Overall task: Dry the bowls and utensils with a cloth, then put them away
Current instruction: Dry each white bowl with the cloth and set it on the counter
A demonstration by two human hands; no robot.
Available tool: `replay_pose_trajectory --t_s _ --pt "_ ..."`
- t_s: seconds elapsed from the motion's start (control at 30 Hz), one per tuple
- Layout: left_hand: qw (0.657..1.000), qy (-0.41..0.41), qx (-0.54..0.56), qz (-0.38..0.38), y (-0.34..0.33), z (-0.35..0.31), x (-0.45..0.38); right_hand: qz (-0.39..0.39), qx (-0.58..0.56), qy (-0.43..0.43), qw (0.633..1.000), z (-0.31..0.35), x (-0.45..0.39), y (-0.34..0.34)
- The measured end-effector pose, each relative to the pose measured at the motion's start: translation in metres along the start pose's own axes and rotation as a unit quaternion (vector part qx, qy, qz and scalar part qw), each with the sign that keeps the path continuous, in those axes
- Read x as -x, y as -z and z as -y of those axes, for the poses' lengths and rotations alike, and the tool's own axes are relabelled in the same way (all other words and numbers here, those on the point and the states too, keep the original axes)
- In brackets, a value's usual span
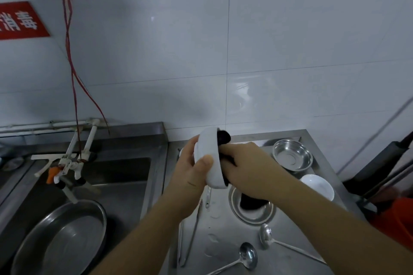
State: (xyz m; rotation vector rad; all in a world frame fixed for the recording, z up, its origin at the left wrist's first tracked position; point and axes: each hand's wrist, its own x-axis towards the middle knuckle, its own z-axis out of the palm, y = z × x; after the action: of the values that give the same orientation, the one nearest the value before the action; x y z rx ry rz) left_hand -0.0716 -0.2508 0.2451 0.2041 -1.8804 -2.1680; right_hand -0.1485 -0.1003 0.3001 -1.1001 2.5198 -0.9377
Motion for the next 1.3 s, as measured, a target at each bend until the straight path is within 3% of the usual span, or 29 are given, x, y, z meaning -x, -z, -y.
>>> replay_pose_trajectory --t_s 0.1,0.17,0.27,0.37,0.43,0.6,0.7,0.77,0.87,0.97,1.1,1.3 --pt "0.999 0.005 -0.032 0.019 -0.004 0.001 0.002 0.053 -0.114 -0.104 0.987 0.002 0.006 0.009" --pt "0.999 0.015 -0.040 0.034 -0.003 0.002 0.005 0.066 -0.251 -0.156 0.953 0.004 0.012 0.010" --pt "0.996 0.007 -0.068 0.060 0.001 0.001 0.007 0.014 -0.506 -0.246 0.827 0.003 0.020 0.005" --pt "0.991 -0.015 -0.101 0.081 0.002 0.003 0.007 -0.024 -0.662 -0.276 0.696 0.004 0.021 0.001" --pt "0.988 -0.030 -0.126 0.085 0.001 0.004 0.006 -0.012 -0.702 -0.264 0.661 0.002 0.020 -0.002" --pt "0.972 -0.016 -0.195 0.127 0.004 0.007 0.004 0.040 -0.672 -0.238 0.700 -0.008 0.030 0.002" --pt "0.963 -0.016 -0.231 0.141 0.003 0.004 0.004 0.013 -0.694 -0.237 0.680 -0.016 0.034 -0.001" --pt "0.968 0.014 -0.231 0.097 -0.001 0.005 0.004 -0.016 -0.715 -0.224 0.661 -0.018 0.034 -0.005" --pt "0.981 0.168 -0.093 -0.031 -0.010 0.016 0.008 -0.057 -0.732 -0.216 0.644 -0.023 0.033 -0.009" --pt "0.953 0.292 0.081 -0.024 -0.012 0.022 0.009 -0.074 -0.744 -0.208 0.631 -0.032 0.033 -0.012" --pt "0.907 0.296 0.300 -0.023 -0.011 0.018 0.002 -0.082 -0.760 -0.178 0.620 -0.040 0.032 -0.018" --pt "0.887 0.253 0.382 -0.064 -0.015 0.011 -0.007 -0.063 -0.759 -0.186 0.621 -0.052 0.029 -0.027"
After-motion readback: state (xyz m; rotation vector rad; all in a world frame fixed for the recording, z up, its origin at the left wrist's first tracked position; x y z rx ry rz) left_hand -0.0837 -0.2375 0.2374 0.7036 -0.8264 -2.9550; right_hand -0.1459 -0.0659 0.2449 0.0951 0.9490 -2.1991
